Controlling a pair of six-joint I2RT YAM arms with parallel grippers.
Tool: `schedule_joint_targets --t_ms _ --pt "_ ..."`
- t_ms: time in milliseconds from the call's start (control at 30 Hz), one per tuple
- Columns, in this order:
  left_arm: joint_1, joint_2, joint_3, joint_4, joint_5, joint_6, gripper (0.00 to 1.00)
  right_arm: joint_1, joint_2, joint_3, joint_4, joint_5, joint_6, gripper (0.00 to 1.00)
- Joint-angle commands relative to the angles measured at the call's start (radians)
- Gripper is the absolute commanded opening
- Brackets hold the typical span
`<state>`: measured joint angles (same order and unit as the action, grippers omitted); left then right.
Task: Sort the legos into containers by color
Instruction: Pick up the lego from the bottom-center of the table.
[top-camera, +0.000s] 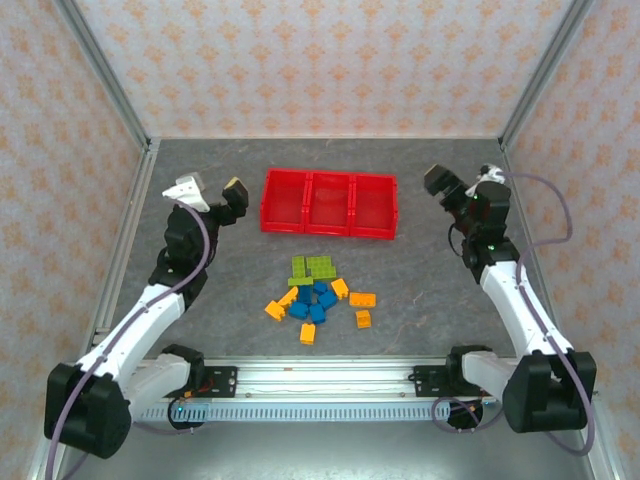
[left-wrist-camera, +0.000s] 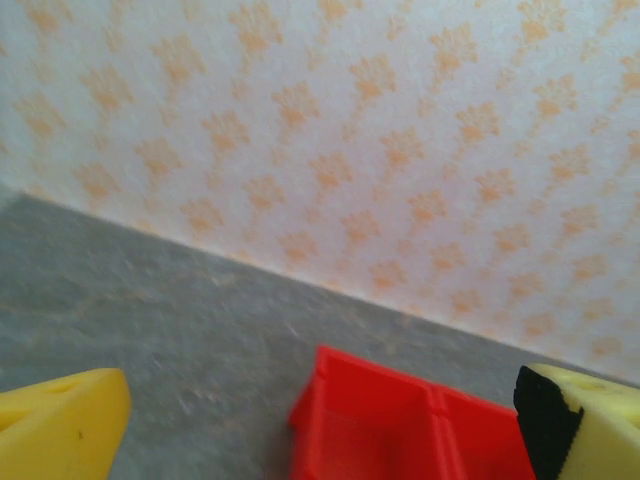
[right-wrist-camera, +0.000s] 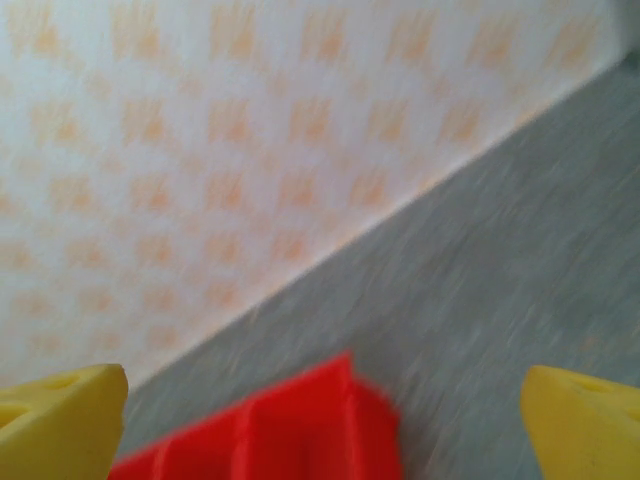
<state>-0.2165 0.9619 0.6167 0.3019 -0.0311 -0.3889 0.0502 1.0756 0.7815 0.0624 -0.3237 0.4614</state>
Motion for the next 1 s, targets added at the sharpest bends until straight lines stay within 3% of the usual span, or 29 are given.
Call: schedule_joint_targets --t_ms 0,67,200,367,567,667,967 --pt "-0.011 -0.072 0.031 -0.402 0.142 -0.178 0.99 0.116 -0.015 0.046 -0.397 -0.219 -0.041 1.0" --pt "-0.012 -0.12 0.043 -0.511 0.18 -0.189 0.99 0.218 -0.016 0.064 -0.561 -0.161 -0.075 1.0" --pt "-0.012 -0.194 0.086 -0.699 0.217 -0.158 0.99 0.432 -0.042 0.016 -0.707 -0.049 0.039 0.99" --pt "-0.012 -0.249 0.11 -0.776 0.246 -0.1 0.99 0.659 -0.067 -0.109 -0.688 0.007 0.197 0.98" --pt "-0.012 -0.282 0.062 -0.755 0.307 -0.062 0.99 0.892 0.04 -0.179 -0.661 0.062 0.313 0.97" --pt "-0.011 -0.282 0.044 -0.715 0.392 -0.048 0.99 0.94 0.1 -0.158 -0.665 0.097 0.327 0.95" --pt "-0.011 -0.311 0.042 -0.721 0.421 -0.041 0.99 0.976 0.339 -0.033 -0.656 0.185 0.305 0.81"
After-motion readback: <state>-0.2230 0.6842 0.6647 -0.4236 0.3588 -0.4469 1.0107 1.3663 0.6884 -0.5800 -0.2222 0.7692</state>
